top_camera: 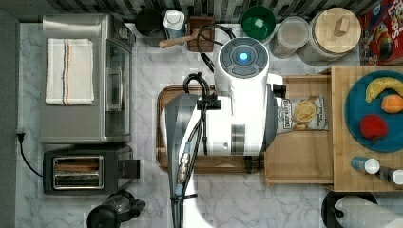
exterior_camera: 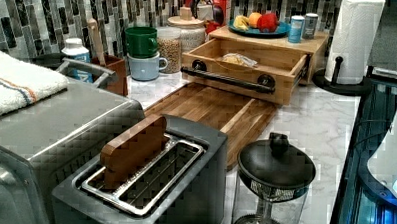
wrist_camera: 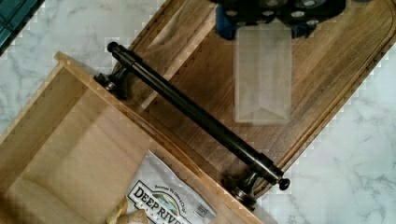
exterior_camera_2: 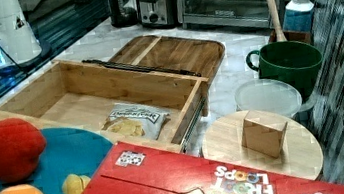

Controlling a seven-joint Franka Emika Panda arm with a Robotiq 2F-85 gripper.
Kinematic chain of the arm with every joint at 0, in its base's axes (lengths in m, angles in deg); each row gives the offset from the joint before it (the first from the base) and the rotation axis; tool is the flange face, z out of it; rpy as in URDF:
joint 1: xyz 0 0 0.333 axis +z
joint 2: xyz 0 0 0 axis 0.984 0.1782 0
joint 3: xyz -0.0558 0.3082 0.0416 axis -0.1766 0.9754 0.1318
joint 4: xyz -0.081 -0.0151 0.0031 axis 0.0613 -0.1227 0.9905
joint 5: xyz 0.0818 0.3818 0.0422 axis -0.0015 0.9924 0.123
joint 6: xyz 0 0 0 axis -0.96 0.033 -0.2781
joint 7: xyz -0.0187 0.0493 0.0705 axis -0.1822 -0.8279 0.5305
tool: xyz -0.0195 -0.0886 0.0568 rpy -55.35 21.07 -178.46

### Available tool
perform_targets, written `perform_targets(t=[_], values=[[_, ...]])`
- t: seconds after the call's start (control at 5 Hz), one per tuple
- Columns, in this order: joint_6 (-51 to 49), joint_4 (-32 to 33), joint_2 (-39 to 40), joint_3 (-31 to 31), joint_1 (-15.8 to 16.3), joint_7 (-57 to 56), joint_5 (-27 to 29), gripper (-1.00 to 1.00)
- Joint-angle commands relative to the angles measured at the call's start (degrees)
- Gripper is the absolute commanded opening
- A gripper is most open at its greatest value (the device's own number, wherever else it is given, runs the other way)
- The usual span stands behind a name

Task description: Place the butter on the board.

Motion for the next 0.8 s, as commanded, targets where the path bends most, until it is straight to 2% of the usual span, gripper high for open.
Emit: perform_targets(t=[0.2,0.8], values=[[0.0,-0.01,0.02,0.61,-0.36,0.05,-0.03,-1.0],[5.05,7.88,-5.24,5.04,5.26,27.08,-1.94,-1.0]])
